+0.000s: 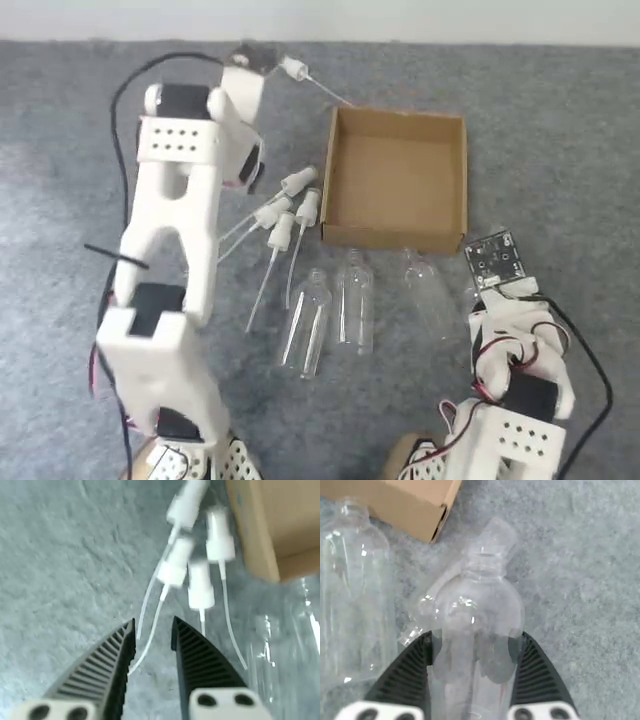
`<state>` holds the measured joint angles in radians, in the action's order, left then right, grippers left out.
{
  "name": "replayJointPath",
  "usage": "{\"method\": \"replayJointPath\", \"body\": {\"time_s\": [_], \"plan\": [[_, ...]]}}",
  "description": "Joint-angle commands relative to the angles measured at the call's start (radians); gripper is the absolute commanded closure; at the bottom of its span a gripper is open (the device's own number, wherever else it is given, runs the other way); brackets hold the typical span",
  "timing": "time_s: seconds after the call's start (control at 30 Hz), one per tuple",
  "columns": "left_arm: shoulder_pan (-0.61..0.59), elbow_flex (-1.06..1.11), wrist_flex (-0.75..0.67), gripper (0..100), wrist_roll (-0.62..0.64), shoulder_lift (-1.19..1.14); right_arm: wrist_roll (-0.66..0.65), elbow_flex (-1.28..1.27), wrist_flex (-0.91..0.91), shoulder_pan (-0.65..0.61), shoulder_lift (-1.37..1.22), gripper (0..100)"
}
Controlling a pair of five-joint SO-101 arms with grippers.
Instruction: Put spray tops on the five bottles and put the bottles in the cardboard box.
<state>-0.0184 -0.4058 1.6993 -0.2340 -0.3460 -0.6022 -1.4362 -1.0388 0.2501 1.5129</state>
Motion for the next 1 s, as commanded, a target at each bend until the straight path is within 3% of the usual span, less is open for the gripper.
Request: {"method": "replayJointPath", "body": {"time_s": [0.0, 0.23, 0.4, 0.6, 0.97], "plan": [[0.000, 0.174, -0.173, 89, -0.009, 0.186, -0.008, 0.011, 0.008, -0.007, 0.008, 99.3], [0.040, 0.294, -0.279, 88, -0.051, 0.161, -0.008, 0.012, -0.001, -0.005, 0.047, 99.3], [0.029, 0.285, -0.488, 74, -0.035, 0.061, -0.008, 0.034, -0.002, -0.007, 0.084, 99.3], [0.083, 0.113, -0.546, 74, -0.037, -0.117, -0.012, 0.037, -0.062, -0.008, 0.094, 99.3], [0.101, -0.234, -0.526, 74, -0.069, -0.489, -0.015, 0.029, -0.065, -0.005, 0.094, 99.3]]}}
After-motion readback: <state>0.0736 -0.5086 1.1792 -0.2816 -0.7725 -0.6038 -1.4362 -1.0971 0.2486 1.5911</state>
